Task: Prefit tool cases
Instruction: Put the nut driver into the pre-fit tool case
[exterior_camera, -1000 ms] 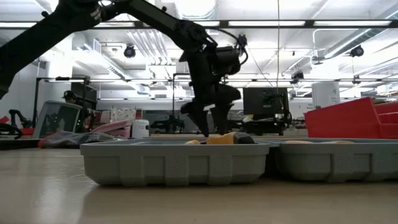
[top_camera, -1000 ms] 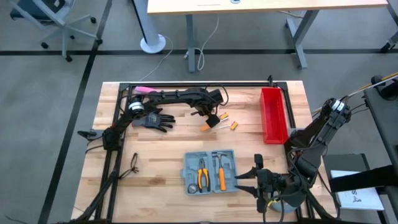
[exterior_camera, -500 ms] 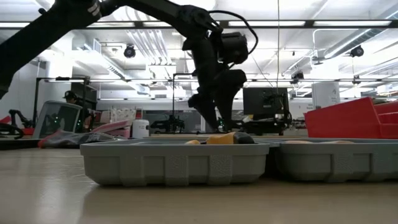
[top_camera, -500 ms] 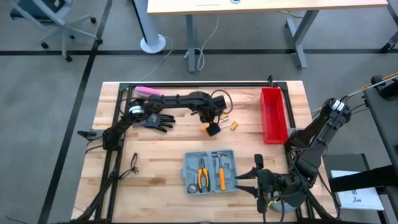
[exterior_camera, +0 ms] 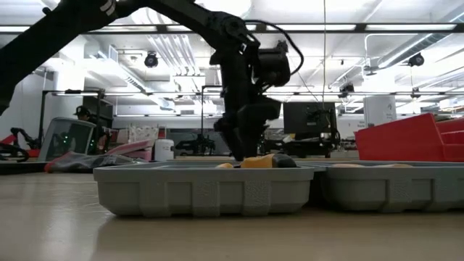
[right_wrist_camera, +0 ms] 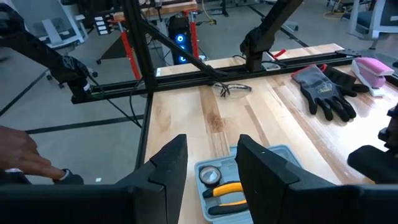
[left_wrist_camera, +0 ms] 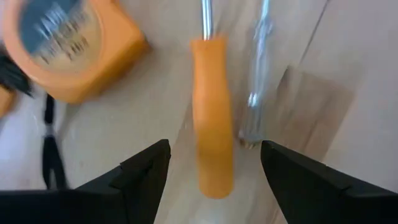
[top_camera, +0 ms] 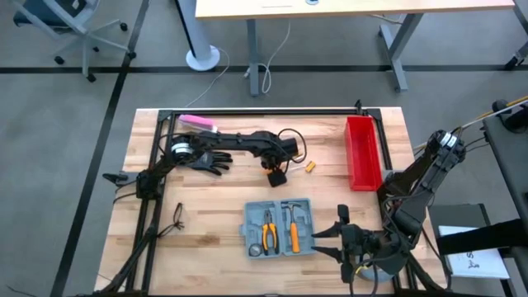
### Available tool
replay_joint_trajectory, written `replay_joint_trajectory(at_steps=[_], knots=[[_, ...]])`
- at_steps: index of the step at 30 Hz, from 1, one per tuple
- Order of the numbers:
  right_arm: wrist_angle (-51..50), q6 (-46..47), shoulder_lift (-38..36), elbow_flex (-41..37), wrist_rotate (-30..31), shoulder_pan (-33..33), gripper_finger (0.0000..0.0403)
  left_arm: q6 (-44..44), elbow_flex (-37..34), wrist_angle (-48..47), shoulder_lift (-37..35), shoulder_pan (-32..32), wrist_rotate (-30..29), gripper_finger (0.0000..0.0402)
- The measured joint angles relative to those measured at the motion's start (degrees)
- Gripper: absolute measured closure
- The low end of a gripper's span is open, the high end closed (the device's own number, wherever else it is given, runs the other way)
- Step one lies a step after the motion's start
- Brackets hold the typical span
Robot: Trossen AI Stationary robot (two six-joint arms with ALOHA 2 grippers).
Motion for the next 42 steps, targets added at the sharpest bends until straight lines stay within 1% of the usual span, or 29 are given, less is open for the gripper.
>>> replay_joint_trajectory(at_steps=[5, 9, 15, 21, 25, 31, 36, 42], knots=[[0.52, -0.41, 0.0, 0.0, -0.11, 0.04, 0.0291, 0.96, -2.55, 0.1, 0.0, -0.11, 0.02, 0.0154], [0.5, -0.44, 0.0, 0.0, -0.09, 0.04, 0.0287, 1.49, -3.62, 1.62, 0.0, -0.11, 0.04, 0.0162], [0.53, -0.44, 0.0, 0.0, -0.09, 0.02, 0.0279, 1.53, -3.44, 4.36, 0.0, -0.18, -0.27, 0.0176], [0.54, -0.44, 0.0, 0.0, -0.09, 0.1, 0.0287, 1.06, -3.76, 5.57, 0.26, -0.24, -1.89, 0.0197], [0.69, -0.44, 0.0, 0.0, -0.09, 0.31, 0.0293, -0.17, -4.1, 6.16, 0.39, -0.37, -1.55, 0.023], [0.71, -0.41, 0.0, 0.0, 0.09, 0.55, 0.0287, -1.14, -4.09, 6.8, 0.44, -0.59, -1.21, 0.0311], [0.32, 0.41, 0.0, 0.0, 0.09, 0.55, 0.0284, -2.43, -4.09, 6.6, 0.35, -0.57, 1.17, 0.0314], [0.27, 0.39, 0.0, 0.0, 0.11, 0.55, 0.0294, -2.99, -4.14, 5.17, -1.25, -0.79, 1.76, 0.0314]])
